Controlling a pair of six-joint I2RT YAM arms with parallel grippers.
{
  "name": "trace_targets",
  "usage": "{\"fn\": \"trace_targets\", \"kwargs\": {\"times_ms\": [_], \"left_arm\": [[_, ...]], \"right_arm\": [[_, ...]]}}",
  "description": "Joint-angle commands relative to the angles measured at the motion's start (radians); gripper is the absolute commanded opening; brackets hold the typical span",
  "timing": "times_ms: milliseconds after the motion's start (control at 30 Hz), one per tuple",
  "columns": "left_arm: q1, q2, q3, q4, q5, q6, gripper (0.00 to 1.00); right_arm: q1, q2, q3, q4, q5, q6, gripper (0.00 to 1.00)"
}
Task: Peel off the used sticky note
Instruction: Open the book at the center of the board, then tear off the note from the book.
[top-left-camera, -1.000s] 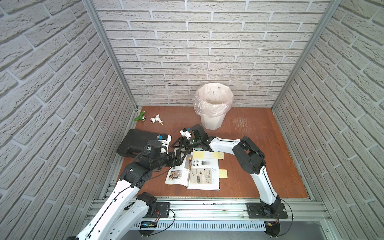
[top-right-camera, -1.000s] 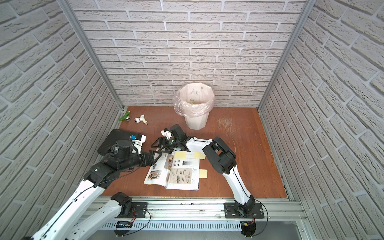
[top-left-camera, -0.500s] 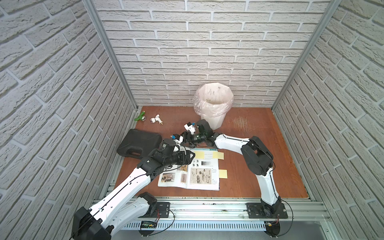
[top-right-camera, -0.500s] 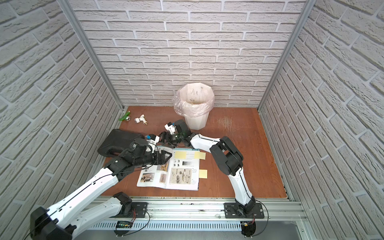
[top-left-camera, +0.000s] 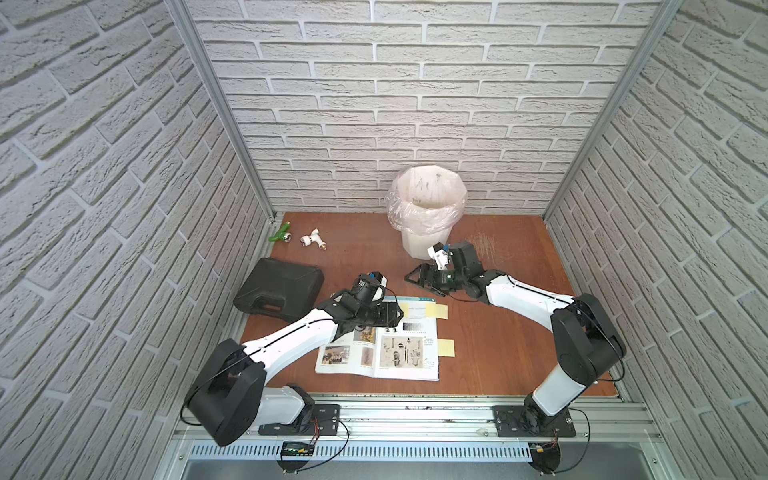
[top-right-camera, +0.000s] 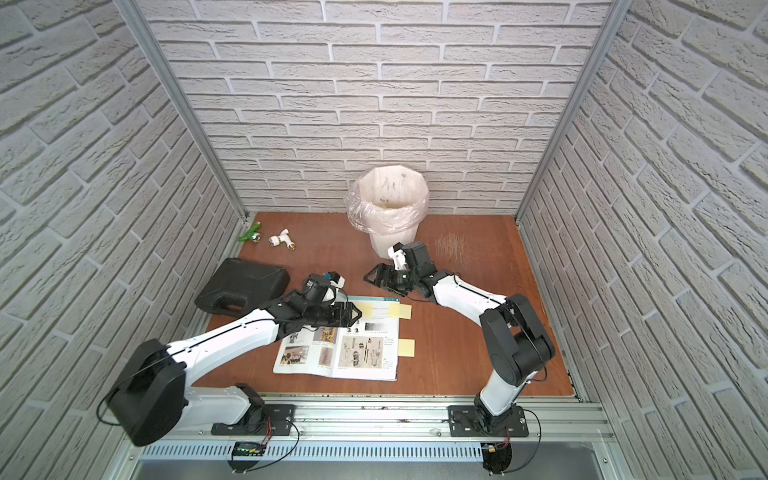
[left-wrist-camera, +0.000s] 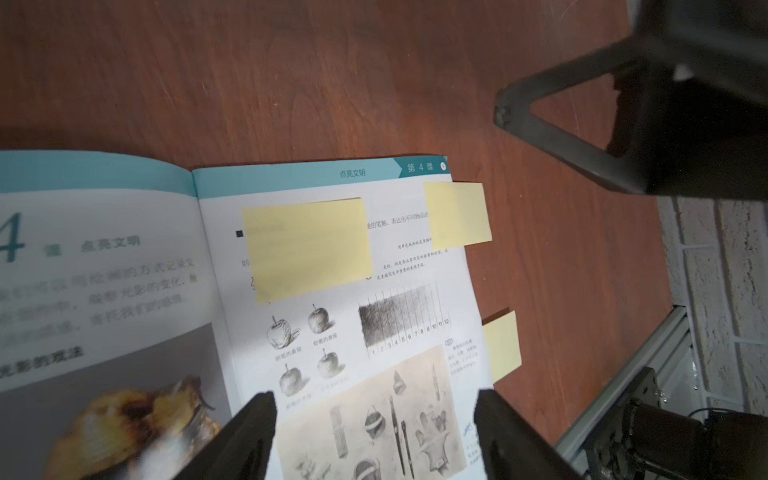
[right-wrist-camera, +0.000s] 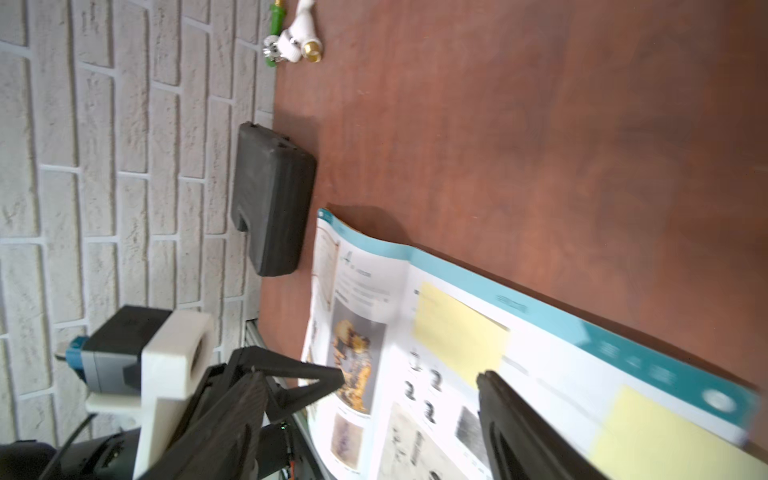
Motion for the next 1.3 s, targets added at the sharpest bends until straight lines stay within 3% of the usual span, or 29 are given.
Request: {"fn": "trace_targets", "kwargs": {"times_ms": [0,267,500,1067,1267], "left_arm": [[-0.011,0.101,0.06,0.119,0.044,0.0,0.71],[-0.05,0.331,0.202,0.161,0.09,0.008,0.63],[-0.081,0.436,0.273,0.162,0.111,0.007,0.54],[-0.102,0.496,0.263,0.141,0.093,0.0,0.36],[-0.101,0.503,0.251,0.14,0.085,-0.004,0.34]], "right_arm": [[-0.028,-0.085,-0.061,-0.056,0.052,-0.082,0.84],[-0.107,-0.19,-0.203,-0.116,0.076,-0.141,0.83],[-0.153,-0.223,-0.294,-0.136,0.073,-0.169,0.83],[-0.19,-0.099,-0.407,0.029,-0.032,-0.117,0.75],[-0.189,-0.044,-0.413,0.097,-0.057,-0.077,0.72]]}}
